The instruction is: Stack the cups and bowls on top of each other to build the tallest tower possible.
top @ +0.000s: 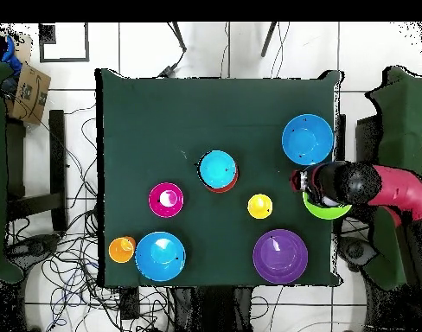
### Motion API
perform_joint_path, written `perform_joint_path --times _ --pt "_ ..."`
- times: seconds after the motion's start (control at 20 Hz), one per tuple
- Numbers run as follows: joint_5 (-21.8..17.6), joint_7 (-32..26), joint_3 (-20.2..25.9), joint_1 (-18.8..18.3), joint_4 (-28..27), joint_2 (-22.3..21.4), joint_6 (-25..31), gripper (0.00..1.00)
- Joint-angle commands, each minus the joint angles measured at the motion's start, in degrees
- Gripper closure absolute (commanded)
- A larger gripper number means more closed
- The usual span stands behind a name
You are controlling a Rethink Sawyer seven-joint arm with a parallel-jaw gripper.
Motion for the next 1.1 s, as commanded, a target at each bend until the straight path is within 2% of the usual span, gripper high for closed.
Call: perform_joint_path --times 0.05,0.4,0.9,1.1 --pt "-4.24 -11.56 0.56 1.40 3.52 0.91 -6.08 0.00" --pt "-7.25 -11.87 -0.82 1.39 4.02 0.97 -11.17 0.00" --pt "-10.97 -8.51 -4.12 4.36 3.98 -1.01 -12.34 0.00" --pt "-10.24 -7.31 -4.44 4.11 5.10 -1.08 -12.45 0.00"
